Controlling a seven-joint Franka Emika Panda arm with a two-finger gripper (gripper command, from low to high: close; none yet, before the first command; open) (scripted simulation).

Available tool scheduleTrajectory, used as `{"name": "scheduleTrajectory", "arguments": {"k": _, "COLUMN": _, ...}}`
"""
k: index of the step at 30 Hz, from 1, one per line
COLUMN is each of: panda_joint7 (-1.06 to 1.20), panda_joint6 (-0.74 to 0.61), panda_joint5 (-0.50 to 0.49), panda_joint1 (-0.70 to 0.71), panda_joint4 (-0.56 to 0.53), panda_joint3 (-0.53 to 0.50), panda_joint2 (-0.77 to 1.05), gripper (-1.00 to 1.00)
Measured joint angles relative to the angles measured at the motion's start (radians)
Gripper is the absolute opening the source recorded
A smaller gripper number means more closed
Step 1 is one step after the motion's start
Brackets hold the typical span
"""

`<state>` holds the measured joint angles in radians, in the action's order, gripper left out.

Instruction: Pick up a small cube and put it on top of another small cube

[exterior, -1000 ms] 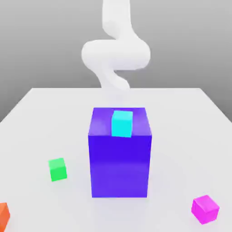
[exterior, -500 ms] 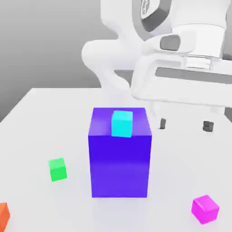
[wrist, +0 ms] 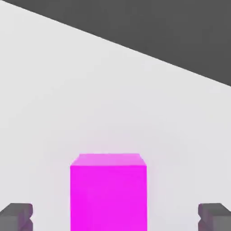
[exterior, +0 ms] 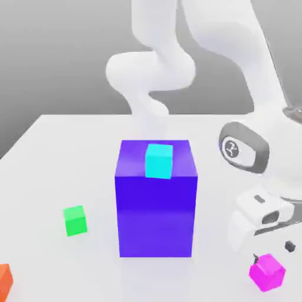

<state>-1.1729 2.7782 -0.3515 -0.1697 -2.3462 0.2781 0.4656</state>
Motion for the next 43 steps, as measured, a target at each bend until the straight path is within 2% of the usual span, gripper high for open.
{"name": "scheduleTrajectory", "arguments": {"k": 1, "panda_joint7": -0.011, "panda_joint6": 0.018, "panda_joint5": -0.015, "panda_joint1": -0.014, "panda_joint4": 0.006, "panda_joint3": -0.017, "panda_joint2": 0.025, "gripper": -1.00}}
{"name": "scheduleTrajectory", "arguments": {"k": 8, "panda_joint7": -0.012, "panda_joint6": 0.019, "panda_joint5": -0.015, "panda_joint1": -0.013, "panda_joint4": 0.006, "panda_joint3": -0.015, "panda_joint2": 0.025, "gripper": -1.00}}
{"name": "scheduleTrajectory", "arguments": {"k": 12, "panda_joint7": 0.055, "panda_joint6": -0.074, "panda_joint5": 0.074, "panda_joint1": 0.042, "panda_joint4": -0.026, "panda_joint3": 0.058, "panda_joint2": -0.102, "gripper": -1.00}}
{"name": "scheduleTrajectory", "arguments": {"k": 14, "panda_joint7": 0.065, "panda_joint6": -0.084, "panda_joint5": 0.112, "panda_joint1": 0.075, "panda_joint4": -0.036, "panda_joint3": 0.061, "panda_joint2": -0.155, "gripper": -1.00}}
{"name": "scheduleTrajectory", "arguments": {"k": 22, "panda_joint7": -0.146, "panda_joint6": -0.078, "panda_joint5": 0.198, "panda_joint1": 0.260, "panda_joint4": -0.199, "panda_joint3": -0.134, "panda_joint2": -0.363, "gripper": -1.00}}
{"name": "scheduleTrajectory", "arguments": {"k": 27, "panda_joint7": -0.343, "panda_joint6": -0.079, "panda_joint5": 0.220, "panda_joint1": 0.500, "panda_joint4": -0.341, "panda_joint3": -0.244, "panda_joint2": -0.505, "gripper": -1.00}}
{"name": "scheduleTrajectory", "arguments": {"k": 32, "panda_joint7": -0.520, "panda_joint6": -0.083, "panda_joint5": 0.274, "panda_joint1": 0.636, "panda_joint4": -0.502, "panda_joint3": -0.334, "panda_joint2": -0.648, "gripper": -1.00}}
{"name": "scheduleTrajectory", "arguments": {"k": 34, "panda_joint7": -0.561, "panda_joint6": -0.049, "panda_joint5": 0.299, "panda_joint1": 0.674, "panda_joint4": -0.548, "panda_joint3": -0.366, "panda_joint2": -0.639, "gripper": -1.00}}
{"name": "scheduleTrajectory", "arguments": {"k": 39, "panda_joint7": -0.549, "panda_joint6": 0.112, "panda_joint5": 0.345, "panda_joint1": 0.675, "panda_joint4": -0.555, "panda_joint3": -0.378, "panda_joint2": -0.479, "gripper": -1.00}}
{"name": "scheduleTrajectory", "arguments": {"k": 40, "panda_joint7": -0.537, "panda_joint6": 0.146, "panda_joint5": 0.362, "panda_joint1": 0.676, "panda_joint4": -0.554, "panda_joint3": -0.371, "panda_joint2": -0.443, "gripper": 1.00}}
{"name": "scheduleTrajectory", "arguments": {"k": 43, "panda_joint7": -0.537, "panda_joint6": 0.146, "panda_joint5": 0.362, "panda_joint1": 0.674, "panda_joint4": -0.554, "panda_joint3": -0.371, "panda_joint2": -0.443, "gripper": 1.00}}
